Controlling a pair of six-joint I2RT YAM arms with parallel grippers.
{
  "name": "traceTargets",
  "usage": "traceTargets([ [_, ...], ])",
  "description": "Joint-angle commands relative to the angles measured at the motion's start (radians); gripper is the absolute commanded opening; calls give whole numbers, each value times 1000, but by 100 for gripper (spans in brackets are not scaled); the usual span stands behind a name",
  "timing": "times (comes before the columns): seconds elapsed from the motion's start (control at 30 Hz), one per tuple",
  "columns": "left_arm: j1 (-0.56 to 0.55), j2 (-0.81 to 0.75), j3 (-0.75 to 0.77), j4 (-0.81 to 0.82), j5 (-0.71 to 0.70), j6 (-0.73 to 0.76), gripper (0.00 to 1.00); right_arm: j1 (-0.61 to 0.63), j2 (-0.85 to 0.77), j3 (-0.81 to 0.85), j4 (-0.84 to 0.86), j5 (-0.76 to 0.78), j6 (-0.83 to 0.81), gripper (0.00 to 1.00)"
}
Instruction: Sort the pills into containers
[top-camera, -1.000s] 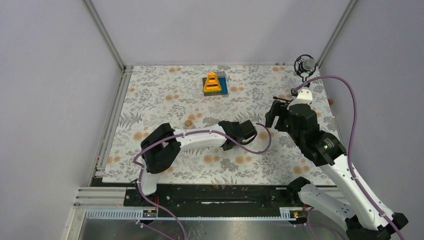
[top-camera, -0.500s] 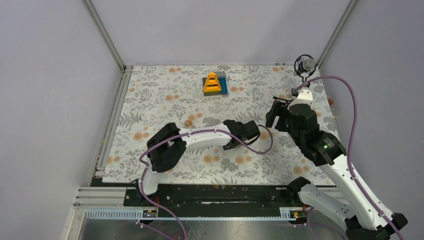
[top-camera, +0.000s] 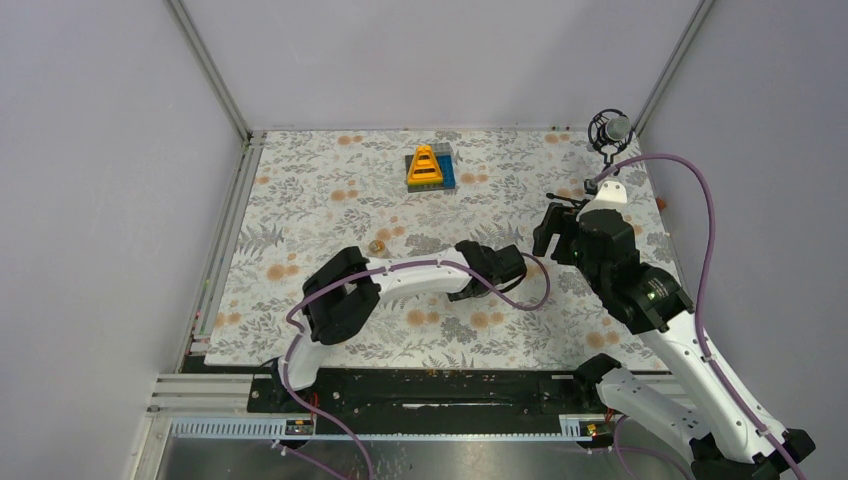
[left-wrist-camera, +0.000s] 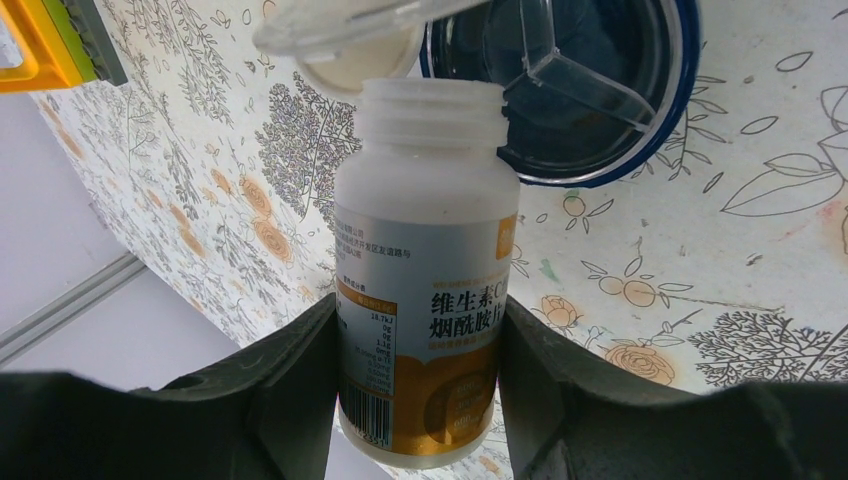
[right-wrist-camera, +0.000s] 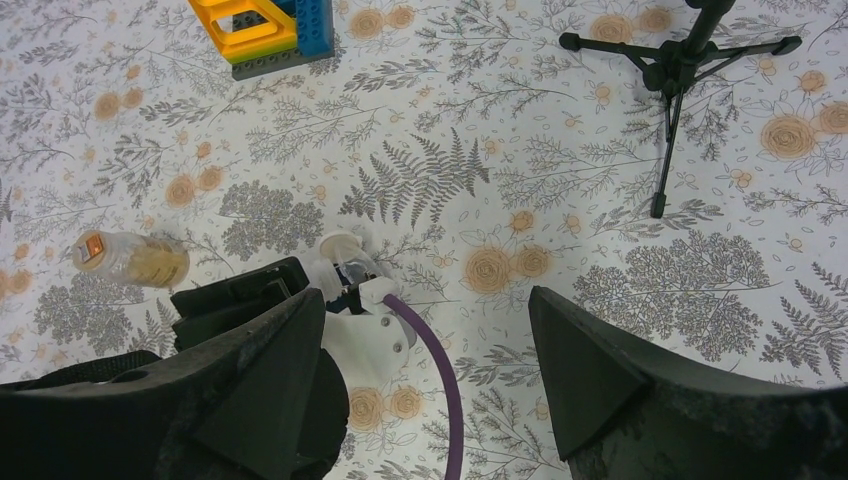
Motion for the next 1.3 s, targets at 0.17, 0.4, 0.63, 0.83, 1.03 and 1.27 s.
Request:
traceTargets([
  [0.17,-25,49,62,-55,-104,22,0,-11,-13,-8,13,27,10,83],
  [0.4,-30,52,63,-54,-125,35,0,-12,-9,-12,13,24,12,83],
  [0.63,-35,46,60,-54,-129,45,0,-12,-9,-13,13,22,12,83],
  [0.83,-37,32,53,-58,-147,66,0,-15,-9,-15,13,22,13,83],
  [1.03,-38,29,60,-88,-161,69,0,-16,-8,-17,13,22,13,83],
  [1.27,-45,39,80,-97,-172,72,0,-16,-5,-20,15,19,14,83],
])
